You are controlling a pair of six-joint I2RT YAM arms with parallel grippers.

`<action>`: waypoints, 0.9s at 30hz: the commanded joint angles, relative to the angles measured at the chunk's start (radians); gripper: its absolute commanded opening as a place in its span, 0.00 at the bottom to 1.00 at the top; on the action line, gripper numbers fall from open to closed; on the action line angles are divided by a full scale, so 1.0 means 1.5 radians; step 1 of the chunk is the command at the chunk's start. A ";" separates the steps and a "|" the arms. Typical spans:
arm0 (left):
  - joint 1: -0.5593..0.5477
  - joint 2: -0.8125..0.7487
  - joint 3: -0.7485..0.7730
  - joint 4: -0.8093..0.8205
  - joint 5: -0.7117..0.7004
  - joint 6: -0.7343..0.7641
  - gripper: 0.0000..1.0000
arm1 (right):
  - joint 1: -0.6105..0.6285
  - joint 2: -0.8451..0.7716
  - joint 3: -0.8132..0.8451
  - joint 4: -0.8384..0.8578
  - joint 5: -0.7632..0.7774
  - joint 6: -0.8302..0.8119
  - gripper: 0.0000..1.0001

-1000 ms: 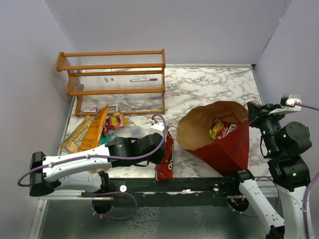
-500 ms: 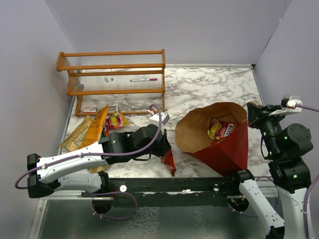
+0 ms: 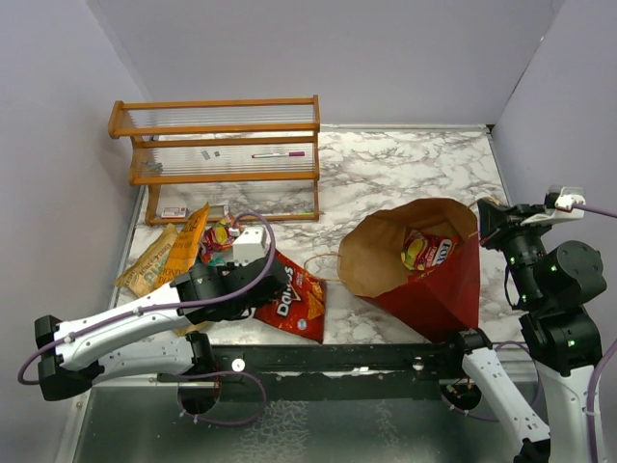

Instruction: Take the snacks out of the paper bag

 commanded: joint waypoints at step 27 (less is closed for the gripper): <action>0.097 -0.116 -0.062 -0.092 -0.071 -0.175 0.76 | 0.004 0.507 0.315 -0.001 -0.678 -0.246 0.02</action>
